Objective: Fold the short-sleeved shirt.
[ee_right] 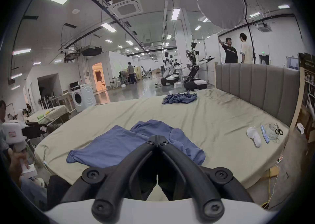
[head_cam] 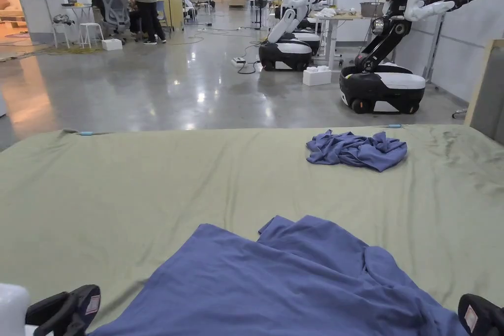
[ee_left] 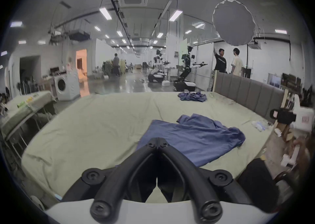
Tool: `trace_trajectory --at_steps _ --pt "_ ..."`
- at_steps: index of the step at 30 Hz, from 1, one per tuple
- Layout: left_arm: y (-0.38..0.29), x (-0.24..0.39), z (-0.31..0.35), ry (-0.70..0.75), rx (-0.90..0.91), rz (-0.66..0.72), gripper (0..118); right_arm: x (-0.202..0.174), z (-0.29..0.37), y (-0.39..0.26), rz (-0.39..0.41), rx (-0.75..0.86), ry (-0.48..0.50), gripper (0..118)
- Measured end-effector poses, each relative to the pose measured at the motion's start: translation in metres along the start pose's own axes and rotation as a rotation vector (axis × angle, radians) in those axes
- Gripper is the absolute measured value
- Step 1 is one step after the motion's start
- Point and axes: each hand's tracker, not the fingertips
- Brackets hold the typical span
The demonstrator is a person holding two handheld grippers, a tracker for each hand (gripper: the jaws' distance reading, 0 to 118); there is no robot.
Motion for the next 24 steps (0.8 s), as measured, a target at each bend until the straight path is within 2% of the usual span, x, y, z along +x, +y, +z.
trace_trajectory --at_steps 3,4,5,6,7,9,10,11,13,14,17,20,21,22,23,24 --pt "0.031 -0.008 -0.068 -0.136 -0.142 0.063 0 0.008 -0.012 -0.003 -0.036 -0.034 -0.004 2" --pt "0.04 -0.012 -0.108 -0.134 -0.213 0.067 7 0.007 -0.014 -0.002 -0.07 -0.05 0.018 2" --pt "0.05 -0.012 -0.144 -0.139 -0.271 0.079 48 0.009 -0.017 -0.003 -0.073 -0.053 0.025 2" --pt "0.053 -0.015 -0.191 -0.166 -0.373 0.103 84 0.009 -0.021 -0.004 -0.061 -0.06 0.014 2" --pt "0.052 -0.015 -0.234 -0.155 -0.43 0.109 93 0.004 -0.024 -0.003 -0.042 -0.073 0.005 2" --pt "0.044 -0.015 -0.313 -0.103 -0.578 0.102 93 0.001 -0.032 -0.003 -0.02 -0.091 0.007 2" --pt "0.041 -0.012 -0.348 -0.037 -0.602 0.055 93 0.002 -0.037 -0.004 -0.014 -0.102 0.003 2" --pt "0.039 -0.013 -0.379 -0.042 -0.641 0.059 93 0.004 -0.041 -0.005 -0.013 -0.107 0.002 2" --pt "0.04 -0.003 -0.424 0.038 -0.634 -0.001 93 0.01 -0.051 -0.006 -0.03 -0.131 -0.005 2" --pt "0.04 -0.001 -0.441 -0.006 -0.635 -0.023 93 0.013 -0.055 -0.007 -0.037 -0.139 -0.002 2" --pt "0.034 0.006 -0.48 0.0 -0.721 -0.027 93 0.022 -0.065 -0.01 -0.061 -0.155 -0.009 2" --pt "0.008 0.009 -0.494 -0.004 -0.809 -0.017 93 0.025 -0.073 -0.011 -0.055 -0.168 -0.031 2" --pt "0.005 0.011 -0.487 0.018 -0.779 -0.02 89 0.027 -0.073 -0.012 -0.057 -0.172 -0.032 2" --pt "0.007 0.012 -0.478 0.023 -0.695 -0.021 74 0.028 -0.073 -0.012 -0.056 -0.174 -0.034 2" --pt "0.008 0.011 -0.476 0.022 -0.724 -0.013 15 0.029 -0.072 -0.012 -0.056 -0.176 -0.039 2" --pt "0.012 0.01 -0.468 0.025 -0.711 0.001 1 0.036 -0.07 -0.008 -0.057 -0.179 -0.04 2"
